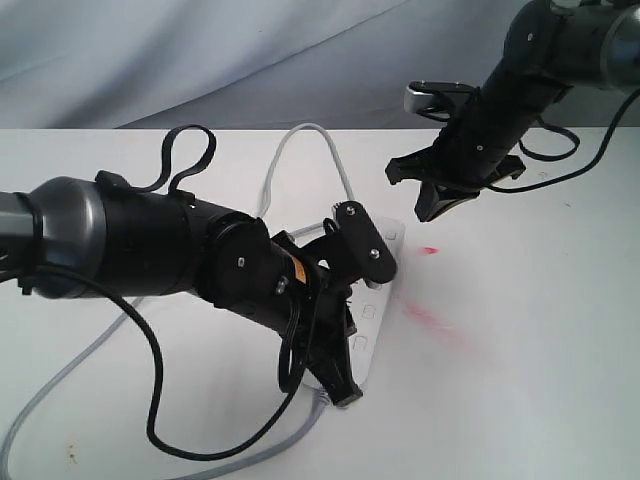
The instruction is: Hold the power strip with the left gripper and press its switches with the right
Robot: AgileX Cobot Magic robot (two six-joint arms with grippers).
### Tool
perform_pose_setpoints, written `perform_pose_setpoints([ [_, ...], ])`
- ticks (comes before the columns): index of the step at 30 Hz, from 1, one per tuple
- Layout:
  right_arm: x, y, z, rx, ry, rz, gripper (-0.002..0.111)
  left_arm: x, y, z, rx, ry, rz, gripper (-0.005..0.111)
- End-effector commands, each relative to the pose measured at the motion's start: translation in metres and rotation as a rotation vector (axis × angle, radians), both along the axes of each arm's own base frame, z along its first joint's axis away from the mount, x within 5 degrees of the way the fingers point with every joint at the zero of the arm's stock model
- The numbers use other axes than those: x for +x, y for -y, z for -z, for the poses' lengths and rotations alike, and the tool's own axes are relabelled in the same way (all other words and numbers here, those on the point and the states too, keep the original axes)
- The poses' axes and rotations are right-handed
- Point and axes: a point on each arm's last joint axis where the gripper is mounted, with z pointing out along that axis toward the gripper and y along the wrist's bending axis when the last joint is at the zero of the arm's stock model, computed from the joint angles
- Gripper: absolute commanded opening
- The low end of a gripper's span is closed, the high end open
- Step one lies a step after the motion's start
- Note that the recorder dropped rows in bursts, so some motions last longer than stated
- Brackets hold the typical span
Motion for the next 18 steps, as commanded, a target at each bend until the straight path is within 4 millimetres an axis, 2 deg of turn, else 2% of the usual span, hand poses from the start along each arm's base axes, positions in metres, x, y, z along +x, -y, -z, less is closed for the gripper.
perform_pose_setpoints([
  [1, 0.002, -0.003, 0.001, 0.06, -0.004, -0.015, 0.0, 0.007, -0.005, 0.008, 0.017, -0.028, -0.035, 0.0],
  [8, 0.005, -0.005, 0.001, 0.078, 0.024, -0.009, 0.0, 0.007, -0.005, 0.027, 0.055, -0.059, -0.03, 0.0],
  [14, 0.009, -0.005, 0.0, 0.086, 0.067, 0.004, 0.0, 0.006, -0.005, 0.03, 0.066, -0.071, -0.028, 0.0],
  [16, 0.009, -0.007, 0.003, 0.102, 0.057, 0.002, 0.0, 0.006, -0.005, 0.03, 0.068, -0.075, -0.027, 0.0],
  [18, 0.009, -0.01, 0.015, 0.117, 0.015, 0.001, 0.0, 0.005, -0.006, 0.031, 0.074, -0.082, -0.025, 0.0],
])
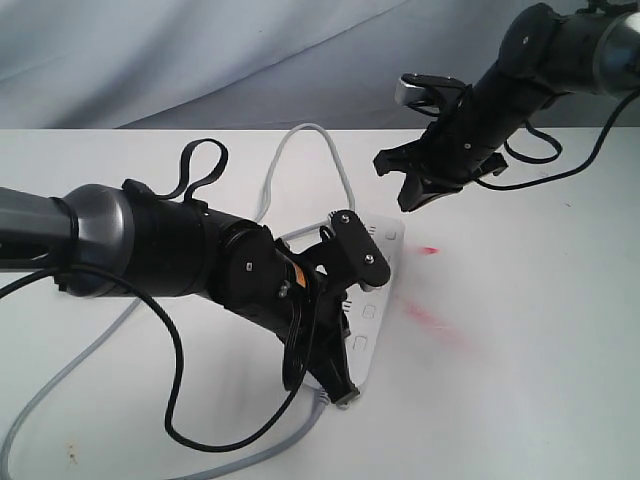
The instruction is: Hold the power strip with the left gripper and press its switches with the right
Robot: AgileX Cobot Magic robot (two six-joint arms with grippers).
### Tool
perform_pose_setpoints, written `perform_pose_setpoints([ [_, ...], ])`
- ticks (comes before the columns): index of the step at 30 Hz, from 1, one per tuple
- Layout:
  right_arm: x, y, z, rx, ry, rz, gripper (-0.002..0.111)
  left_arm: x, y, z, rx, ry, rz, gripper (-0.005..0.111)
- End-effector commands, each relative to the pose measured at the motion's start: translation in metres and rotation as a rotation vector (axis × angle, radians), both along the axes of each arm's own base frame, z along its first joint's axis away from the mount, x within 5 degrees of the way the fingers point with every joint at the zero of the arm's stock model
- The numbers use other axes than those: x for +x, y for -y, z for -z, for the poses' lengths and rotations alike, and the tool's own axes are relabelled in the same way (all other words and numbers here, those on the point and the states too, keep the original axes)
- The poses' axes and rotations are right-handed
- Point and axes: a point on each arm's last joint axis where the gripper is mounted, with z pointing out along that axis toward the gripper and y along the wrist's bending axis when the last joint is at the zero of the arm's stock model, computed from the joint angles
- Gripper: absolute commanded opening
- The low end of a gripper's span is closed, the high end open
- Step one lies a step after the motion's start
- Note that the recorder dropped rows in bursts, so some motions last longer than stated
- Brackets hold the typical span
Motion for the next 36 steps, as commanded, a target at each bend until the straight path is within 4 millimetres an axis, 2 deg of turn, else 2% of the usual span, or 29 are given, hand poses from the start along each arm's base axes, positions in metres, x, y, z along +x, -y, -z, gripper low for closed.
perform_pose_setpoints([
  [1, 0.003, -0.002, 0.02, 0.016, -0.048, -0.002, 0.0, -0.005, -0.003, 0.01, 0.044, -0.061, 0.004, 0.0],
  [6, 0.005, -0.002, 0.035, 0.005, -0.075, 0.001, 0.0, -0.005, -0.004, 0.01, 0.045, -0.063, 0.004, 0.0],
  [20, 0.011, -0.006, 0.04, 0.044, -0.031, 0.033, 0.0, -0.005, -0.004, 0.01, 0.045, -0.063, 0.004, 0.0],
  [36, 0.006, -0.016, 0.042, 0.024, -0.018, -0.008, 0.0, -0.005, -0.004, 0.01, 0.045, -0.063, 0.004, 0.0],
])
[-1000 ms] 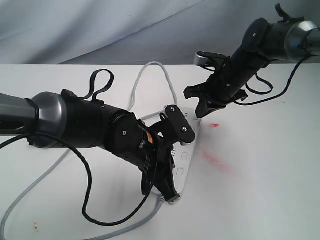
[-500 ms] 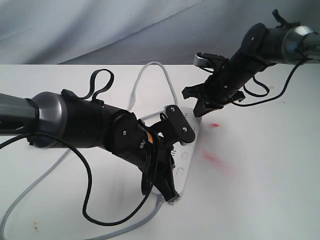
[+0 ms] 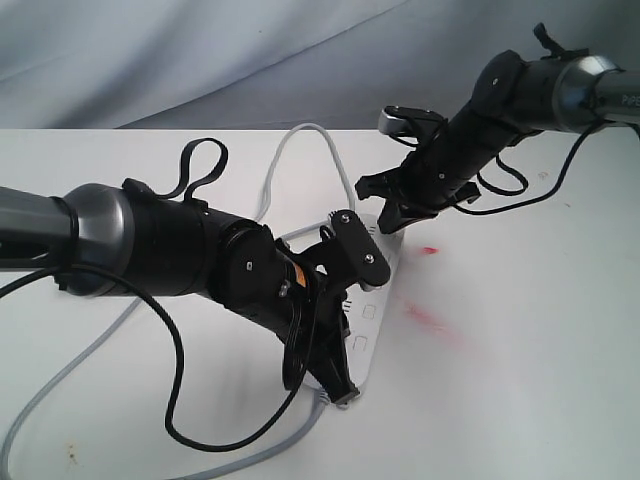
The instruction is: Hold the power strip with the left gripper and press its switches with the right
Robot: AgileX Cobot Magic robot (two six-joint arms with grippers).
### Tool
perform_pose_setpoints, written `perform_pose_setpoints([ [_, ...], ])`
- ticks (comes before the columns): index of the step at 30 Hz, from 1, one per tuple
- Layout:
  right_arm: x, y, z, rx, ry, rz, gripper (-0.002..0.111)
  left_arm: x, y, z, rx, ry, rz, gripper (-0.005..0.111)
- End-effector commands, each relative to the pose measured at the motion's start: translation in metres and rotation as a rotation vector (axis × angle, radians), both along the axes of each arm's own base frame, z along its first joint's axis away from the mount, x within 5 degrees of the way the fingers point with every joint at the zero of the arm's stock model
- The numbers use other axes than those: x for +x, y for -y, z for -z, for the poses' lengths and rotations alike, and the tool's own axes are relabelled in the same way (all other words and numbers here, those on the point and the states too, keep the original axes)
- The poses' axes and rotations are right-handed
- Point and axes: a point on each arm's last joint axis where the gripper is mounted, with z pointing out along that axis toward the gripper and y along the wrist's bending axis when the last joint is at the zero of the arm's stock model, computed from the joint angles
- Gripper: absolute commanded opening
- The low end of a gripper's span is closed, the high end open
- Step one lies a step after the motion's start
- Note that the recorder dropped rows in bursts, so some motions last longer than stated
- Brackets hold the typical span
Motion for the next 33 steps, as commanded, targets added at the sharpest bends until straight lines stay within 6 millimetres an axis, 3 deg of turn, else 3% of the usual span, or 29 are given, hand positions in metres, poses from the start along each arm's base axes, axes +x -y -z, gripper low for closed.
perform_pose_setpoints([
  [1, 0.0, 0.0, -0.001, -0.026, 0.018, -0.025, 0.0, -0.005, -0.004, 0.01, 0.045, -0.06, 0.005, 0.0],
  [11, 0.002, 0.004, 0.012, -0.093, 0.006, -0.006, 0.0, -0.005, -0.004, 0.01, 0.045, -0.06, 0.005, 0.0],
  [23, 0.001, -0.001, 0.009, -0.082, 0.03, -0.026, 0.0, -0.005, -0.004, 0.01, 0.045, -0.06, 0.005, 0.0],
  [26, 0.001, -0.008, 0.003, -0.074, 0.078, -0.018, 0.0, -0.005, -0.004, 0.01, 0.045, -0.06, 0.005, 0.0],
  [30, 0.002, -0.011, -0.022, -0.041, 0.161, 0.0, 0.0, -0.005, -0.004, 0.01, 0.046, -0.059, 0.009, 0.0],
  [33, -0.001, -0.012, -0.022, -0.057, 0.153, -0.018, 0.0, -0.005, -0.004, 0.01, 0.047, -0.058, 0.012, 0.0],
])
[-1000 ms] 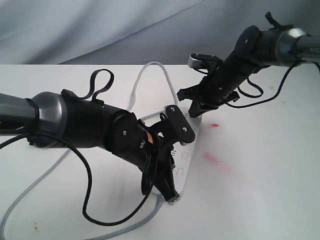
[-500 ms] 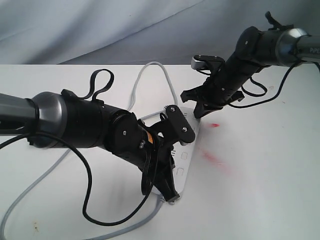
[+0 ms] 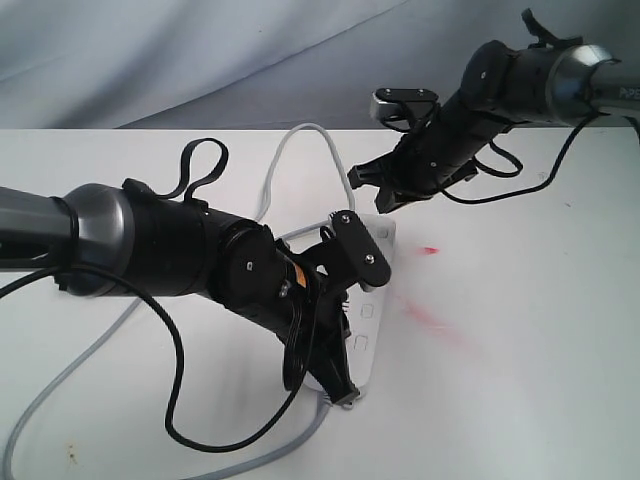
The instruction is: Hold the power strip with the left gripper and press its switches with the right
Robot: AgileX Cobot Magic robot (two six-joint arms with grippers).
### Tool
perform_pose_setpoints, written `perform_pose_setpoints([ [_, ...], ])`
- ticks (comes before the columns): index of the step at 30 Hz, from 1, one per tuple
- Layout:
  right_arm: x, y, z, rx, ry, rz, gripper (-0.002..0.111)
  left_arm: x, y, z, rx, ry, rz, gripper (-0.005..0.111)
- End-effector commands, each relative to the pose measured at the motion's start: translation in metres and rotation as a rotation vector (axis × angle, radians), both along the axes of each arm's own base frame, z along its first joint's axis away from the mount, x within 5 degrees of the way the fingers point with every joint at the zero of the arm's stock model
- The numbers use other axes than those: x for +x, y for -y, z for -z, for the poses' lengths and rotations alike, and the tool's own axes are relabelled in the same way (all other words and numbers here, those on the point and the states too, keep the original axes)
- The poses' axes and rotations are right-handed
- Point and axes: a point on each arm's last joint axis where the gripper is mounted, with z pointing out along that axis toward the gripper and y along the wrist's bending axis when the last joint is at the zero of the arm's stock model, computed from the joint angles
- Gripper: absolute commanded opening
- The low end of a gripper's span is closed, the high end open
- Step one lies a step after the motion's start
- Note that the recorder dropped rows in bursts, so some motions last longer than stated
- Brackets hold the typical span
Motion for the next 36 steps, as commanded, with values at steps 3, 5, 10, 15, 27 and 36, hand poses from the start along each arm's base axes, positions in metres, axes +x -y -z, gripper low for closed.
perform_pose_setpoints([
  [3, -0.005, 0.0, -0.005, -0.05, -0.003, -0.028, 0.0, -0.005, -0.004, 0.01, 0.046, -0.056, 0.011, 0.0],
  [5, -0.006, 0.0, -0.004, -0.055, -0.02, -0.034, 0.0, -0.005, -0.004, 0.01, 0.046, -0.056, 0.011, 0.0],
  [10, -0.009, 0.0, 0.001, -0.068, -0.056, -0.046, 0.0, -0.005, -0.004, 0.01, 0.046, -0.056, 0.011, 0.0],
  [15, -0.012, -0.007, 0.004, -0.067, -0.053, -0.059, 0.0, -0.005, -0.004, 0.01, 0.046, -0.056, 0.011, 0.0],
  [27, -0.009, -0.009, 0.016, -0.128, -0.021, -0.053, 0.0, -0.005, -0.004, 0.01, 0.046, -0.056, 0.011, 0.0],
  [36, -0.007, -0.009, 0.015, -0.116, 0.0, -0.034, 0.0, -0.005, -0.004, 0.01, 0.047, -0.055, 0.013, 0.0],
])
